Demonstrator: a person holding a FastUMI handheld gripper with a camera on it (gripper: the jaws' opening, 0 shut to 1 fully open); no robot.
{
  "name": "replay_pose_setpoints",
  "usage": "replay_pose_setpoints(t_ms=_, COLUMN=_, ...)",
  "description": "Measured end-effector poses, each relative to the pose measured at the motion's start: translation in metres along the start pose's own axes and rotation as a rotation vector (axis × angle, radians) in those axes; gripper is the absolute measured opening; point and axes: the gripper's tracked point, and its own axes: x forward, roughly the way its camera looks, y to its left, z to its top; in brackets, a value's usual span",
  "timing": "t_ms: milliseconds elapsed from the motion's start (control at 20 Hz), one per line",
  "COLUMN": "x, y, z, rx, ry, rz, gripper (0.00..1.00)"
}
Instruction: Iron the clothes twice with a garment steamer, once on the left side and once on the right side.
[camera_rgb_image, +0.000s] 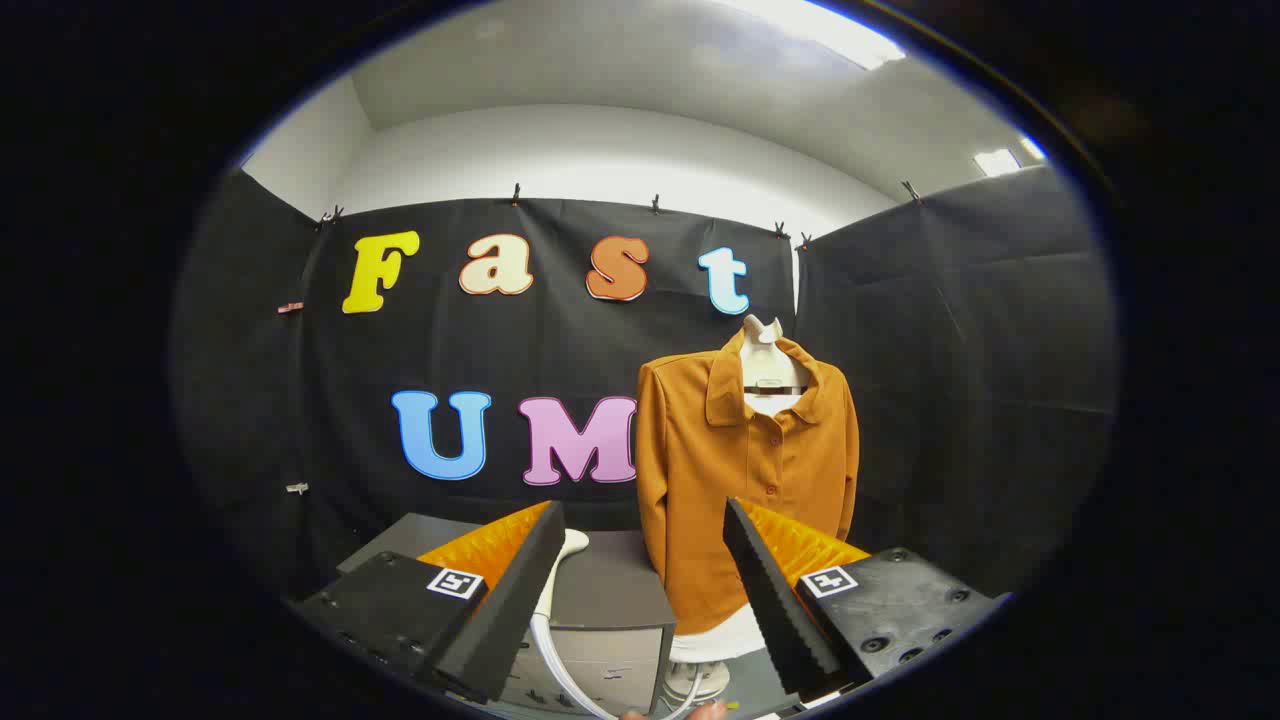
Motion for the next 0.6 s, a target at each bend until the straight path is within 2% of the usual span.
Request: replay_pose_setpoints(t_ms=600, x=-0.004, y=0.019, z=0.007, rx=-0.026, ry=-0.024, rz=0.017, gripper=0.99)
